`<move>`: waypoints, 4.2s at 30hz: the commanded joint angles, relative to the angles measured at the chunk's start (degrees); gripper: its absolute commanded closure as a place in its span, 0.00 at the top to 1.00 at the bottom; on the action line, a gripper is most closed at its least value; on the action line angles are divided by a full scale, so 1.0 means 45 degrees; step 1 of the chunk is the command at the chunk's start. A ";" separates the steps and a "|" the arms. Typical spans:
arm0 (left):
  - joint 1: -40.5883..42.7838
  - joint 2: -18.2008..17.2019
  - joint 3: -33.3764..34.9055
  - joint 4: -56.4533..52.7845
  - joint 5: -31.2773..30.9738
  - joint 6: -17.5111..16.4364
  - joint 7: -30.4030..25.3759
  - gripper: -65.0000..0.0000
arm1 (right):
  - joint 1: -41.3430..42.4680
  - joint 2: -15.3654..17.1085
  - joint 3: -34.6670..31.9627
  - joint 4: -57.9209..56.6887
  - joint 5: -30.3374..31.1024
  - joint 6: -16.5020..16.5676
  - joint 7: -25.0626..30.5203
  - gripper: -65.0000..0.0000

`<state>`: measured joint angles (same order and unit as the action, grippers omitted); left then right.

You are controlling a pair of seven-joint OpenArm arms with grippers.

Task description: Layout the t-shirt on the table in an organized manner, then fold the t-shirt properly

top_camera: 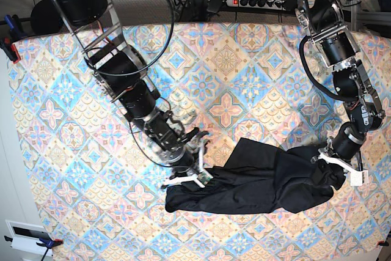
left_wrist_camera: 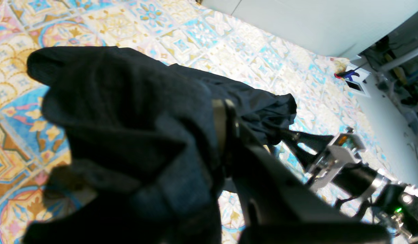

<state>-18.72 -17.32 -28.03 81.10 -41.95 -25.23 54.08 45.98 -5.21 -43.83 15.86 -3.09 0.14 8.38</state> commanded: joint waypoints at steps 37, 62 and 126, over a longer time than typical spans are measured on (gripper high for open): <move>-0.0343 -0.0204 0.0027 0.0254 -0.0220 -0.0165 -0.0248 0.00 | -0.5206 0.5994 0.0119 0.7211 0.0052 -0.0295 -0.2927 0.00; -0.0343 -0.0185 0.0027 0.0215 -0.0201 -0.0185 -0.0248 0.00 | -0.5245 0.6638 0.3948 1.2115 0.0052 -0.0276 -0.5467 0.23; 0.0360 -0.0204 0.0027 0.0254 -0.0201 -0.0185 -0.0268 0.00 | -0.4522 0.5368 0.3753 1.0747 0.0052 -0.0237 -0.5741 0.19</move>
<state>-15.77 -17.30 -27.75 81.17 -41.80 -25.67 54.04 22.74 19.07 -27.22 62.92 -2.68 -0.14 -19.97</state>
